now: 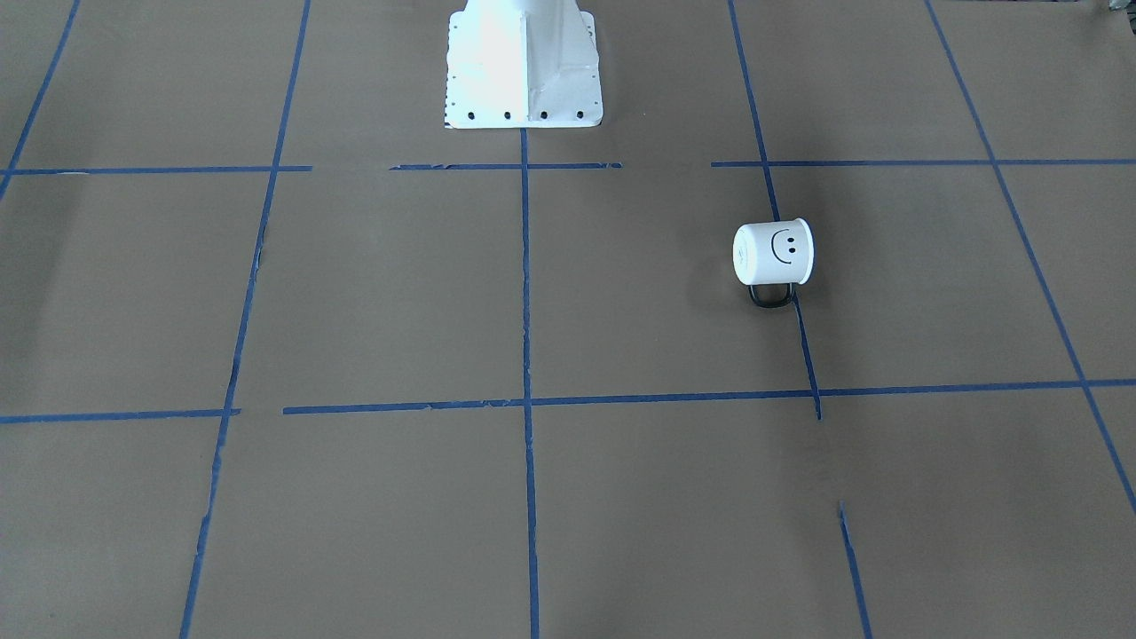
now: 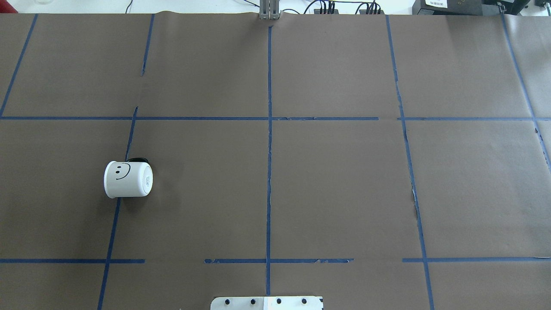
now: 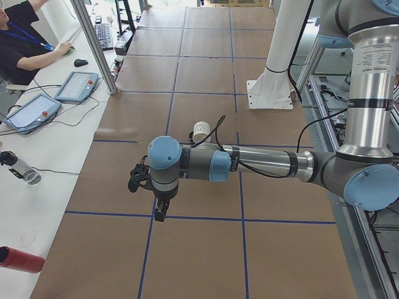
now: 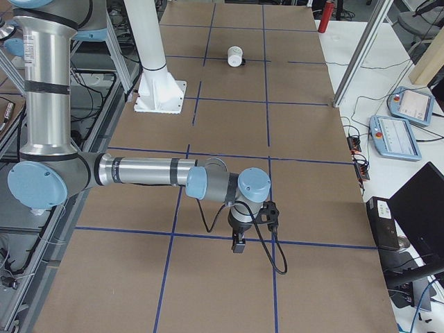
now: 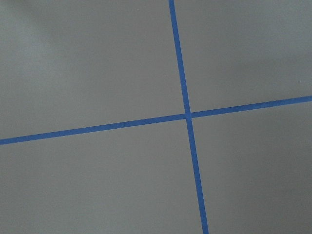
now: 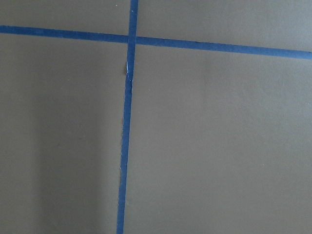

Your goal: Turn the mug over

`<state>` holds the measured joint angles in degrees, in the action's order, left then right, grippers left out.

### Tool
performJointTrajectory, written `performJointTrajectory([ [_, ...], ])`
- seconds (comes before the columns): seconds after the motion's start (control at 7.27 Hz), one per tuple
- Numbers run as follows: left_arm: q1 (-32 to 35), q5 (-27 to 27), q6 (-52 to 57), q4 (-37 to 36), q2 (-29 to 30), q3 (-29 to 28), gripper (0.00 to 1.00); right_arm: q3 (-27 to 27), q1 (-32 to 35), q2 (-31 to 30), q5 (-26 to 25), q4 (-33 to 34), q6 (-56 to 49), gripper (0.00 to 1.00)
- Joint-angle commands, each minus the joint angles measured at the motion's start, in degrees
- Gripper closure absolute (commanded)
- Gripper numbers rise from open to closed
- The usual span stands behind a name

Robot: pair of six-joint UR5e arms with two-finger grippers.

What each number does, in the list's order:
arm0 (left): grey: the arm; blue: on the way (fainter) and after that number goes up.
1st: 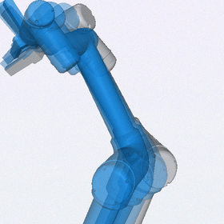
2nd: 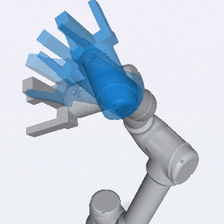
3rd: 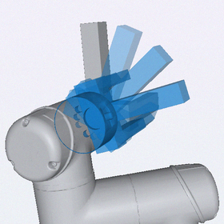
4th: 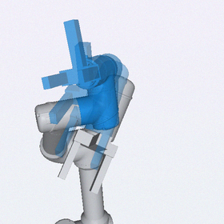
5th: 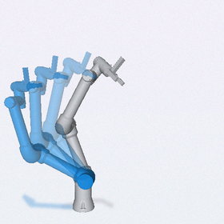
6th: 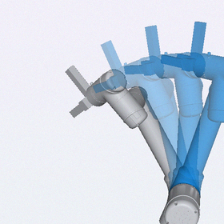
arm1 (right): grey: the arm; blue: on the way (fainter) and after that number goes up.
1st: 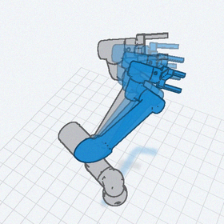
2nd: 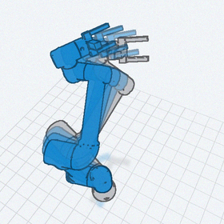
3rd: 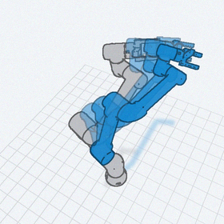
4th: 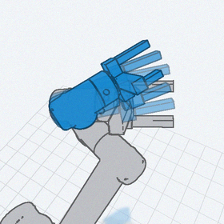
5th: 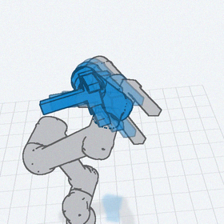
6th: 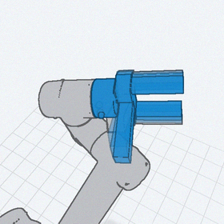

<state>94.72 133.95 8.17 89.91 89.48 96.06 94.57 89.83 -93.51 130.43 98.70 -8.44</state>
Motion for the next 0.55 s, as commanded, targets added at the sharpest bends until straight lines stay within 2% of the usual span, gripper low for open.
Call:
performJointTrajectory([
  [0.0, -0.06, 0.0, -0.26, -0.09, -0.01, -0.17, 0.0, 0.0, 0.0, 0.0, 0.0, 0.0, 0.0, 0.0],
  [0.28, -1.11, 0.35, -0.35, 0.0, 0.08, -1.31, 0.0, 0.0, 0.0, 0.0, 0.0, 0.0, 0.0, 0.0],
  [0.41, -1.38, 1.22, -0.35, 0.0, 0.51, 0.86, 0.0, 0.0, 0.0, 0.0, 0.0, 0.0, 0.0, 0.0],
])
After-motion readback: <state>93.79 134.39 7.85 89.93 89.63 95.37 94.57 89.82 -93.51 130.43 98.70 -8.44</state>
